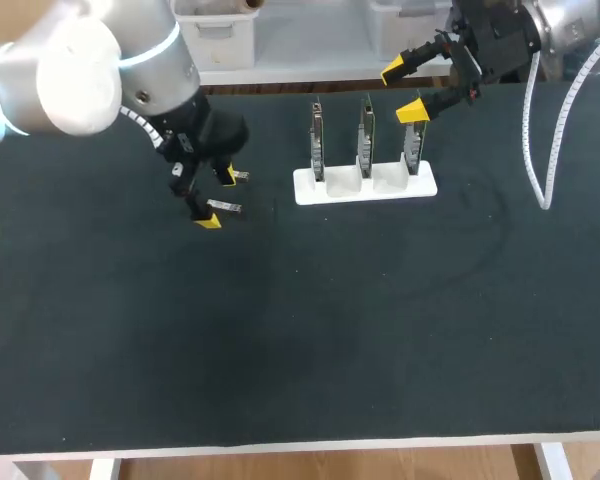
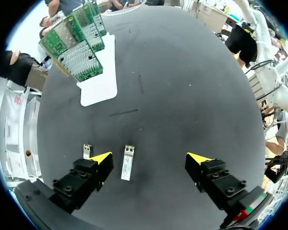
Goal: Pick up the optical module with the left hand, and insert it into the network port with the right hand.
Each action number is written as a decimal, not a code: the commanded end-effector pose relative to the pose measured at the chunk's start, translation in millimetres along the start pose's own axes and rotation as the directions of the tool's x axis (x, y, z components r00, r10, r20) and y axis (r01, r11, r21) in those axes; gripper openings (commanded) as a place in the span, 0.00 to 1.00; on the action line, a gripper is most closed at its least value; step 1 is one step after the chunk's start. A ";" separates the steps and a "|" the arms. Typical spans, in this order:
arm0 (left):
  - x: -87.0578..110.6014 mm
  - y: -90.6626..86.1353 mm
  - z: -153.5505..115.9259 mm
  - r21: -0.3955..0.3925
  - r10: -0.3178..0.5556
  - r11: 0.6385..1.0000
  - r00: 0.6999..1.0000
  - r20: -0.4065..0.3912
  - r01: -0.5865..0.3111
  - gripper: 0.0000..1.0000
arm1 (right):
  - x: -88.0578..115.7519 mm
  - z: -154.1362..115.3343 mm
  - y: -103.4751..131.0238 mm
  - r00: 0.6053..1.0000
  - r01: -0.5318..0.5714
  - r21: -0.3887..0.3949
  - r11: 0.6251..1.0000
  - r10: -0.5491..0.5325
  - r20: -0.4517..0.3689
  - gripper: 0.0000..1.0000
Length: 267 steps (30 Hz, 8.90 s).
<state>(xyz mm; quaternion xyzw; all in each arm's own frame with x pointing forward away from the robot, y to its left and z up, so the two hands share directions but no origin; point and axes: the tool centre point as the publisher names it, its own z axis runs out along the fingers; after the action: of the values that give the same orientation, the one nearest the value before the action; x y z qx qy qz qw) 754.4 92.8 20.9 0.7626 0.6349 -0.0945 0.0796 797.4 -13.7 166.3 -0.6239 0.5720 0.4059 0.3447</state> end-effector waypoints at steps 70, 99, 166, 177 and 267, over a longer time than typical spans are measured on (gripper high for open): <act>36.4 27.1 16.8 0.059 0.001 0.998 0.993 -0.121 0.006 1.00 | -0.1 -0.1 -0.8 1.000 0.000 -0.002 1.000 0.000 0.000 1.00; 35.4 29.3 11.4 0.049 0.004 0.999 0.997 -0.077 0.000 1.00 | -0.1 -0.1 -0.8 1.000 0.000 -0.002 1.000 0.000 0.000 1.00; 45.7 37.5 24.0 0.040 0.009 0.999 0.992 -0.125 -0.005 1.00 | -0.1 -0.1 -0.8 1.000 0.000 -0.002 1.000 0.000 0.000 1.00; 48.3 48.9 18.2 0.034 0.031 0.999 0.981 -0.193 -0.025 1.00 | -0.1 -0.1 -0.8 1.000 0.000 -0.002 1.000 0.000 0.000 1.00; 58.3 50.2 23.2 -0.008 0.005 1.000 0.998 -0.064 -0.006 0.00 | -0.1 -0.1 -0.8 1.000 0.000 -0.002 1.000 0.000 0.000 1.00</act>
<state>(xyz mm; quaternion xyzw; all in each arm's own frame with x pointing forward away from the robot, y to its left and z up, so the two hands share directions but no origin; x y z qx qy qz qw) 815.4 121.1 -16.0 0.7709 0.6339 -0.0529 0.0327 797.4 -13.7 166.3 -0.6239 0.5720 0.4059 0.3447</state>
